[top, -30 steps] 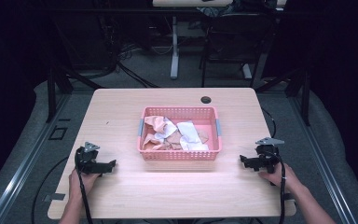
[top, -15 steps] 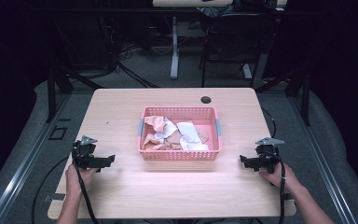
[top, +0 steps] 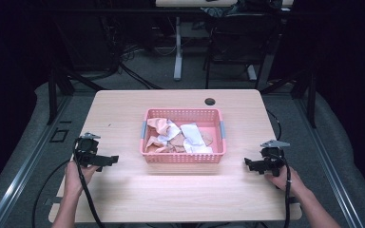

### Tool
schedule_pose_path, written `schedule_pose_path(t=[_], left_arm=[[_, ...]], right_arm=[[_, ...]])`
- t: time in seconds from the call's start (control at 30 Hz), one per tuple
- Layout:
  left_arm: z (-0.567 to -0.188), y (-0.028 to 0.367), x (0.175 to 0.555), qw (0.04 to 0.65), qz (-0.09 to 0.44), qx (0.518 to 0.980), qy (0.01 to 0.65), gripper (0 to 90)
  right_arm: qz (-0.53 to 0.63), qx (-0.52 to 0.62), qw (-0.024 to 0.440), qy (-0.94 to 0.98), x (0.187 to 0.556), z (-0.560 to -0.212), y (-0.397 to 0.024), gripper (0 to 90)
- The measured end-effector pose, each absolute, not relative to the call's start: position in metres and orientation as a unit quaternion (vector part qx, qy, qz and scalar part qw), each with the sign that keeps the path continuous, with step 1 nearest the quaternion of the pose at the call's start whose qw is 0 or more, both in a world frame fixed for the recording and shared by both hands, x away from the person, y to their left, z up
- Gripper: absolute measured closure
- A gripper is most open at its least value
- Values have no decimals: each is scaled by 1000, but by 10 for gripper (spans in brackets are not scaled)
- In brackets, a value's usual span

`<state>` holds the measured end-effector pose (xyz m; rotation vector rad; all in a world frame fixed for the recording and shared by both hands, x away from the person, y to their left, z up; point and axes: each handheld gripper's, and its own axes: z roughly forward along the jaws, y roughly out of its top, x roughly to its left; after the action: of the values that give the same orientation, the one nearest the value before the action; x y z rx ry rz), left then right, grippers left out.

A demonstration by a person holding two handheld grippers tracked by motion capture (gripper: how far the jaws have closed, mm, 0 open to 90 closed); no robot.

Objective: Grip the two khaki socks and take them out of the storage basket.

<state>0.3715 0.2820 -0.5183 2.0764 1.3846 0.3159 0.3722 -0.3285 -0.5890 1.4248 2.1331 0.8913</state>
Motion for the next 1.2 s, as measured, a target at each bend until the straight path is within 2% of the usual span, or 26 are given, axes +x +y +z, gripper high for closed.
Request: schedule_pose_path(t=[0.17, 0.23, 0.4, 0.6, 1.2], left_arm=[[-487, 274, 376, 306, 112, 798, 507, 2], [-467, 258, 380, 299, 111, 815, 485, 2], [-451, 237, 389, 298, 105, 830, 460, 1], [-447, 197, 403, 269, 90, 860, 423, 0], [-465, 123, 447, 182, 59, 908, 372, 3]], right_arm=[[321, 513, 212, 768, 372, -589, -328, 0], [321, 513, 212, 768, 372, -589, -328, 0], [324, 512, 210, 767, 373, -589, -328, 0], [323, 512, 210, 767, 373, -589, -328, 0], [323, 511, 211, 768, 373, -589, -328, 0]])
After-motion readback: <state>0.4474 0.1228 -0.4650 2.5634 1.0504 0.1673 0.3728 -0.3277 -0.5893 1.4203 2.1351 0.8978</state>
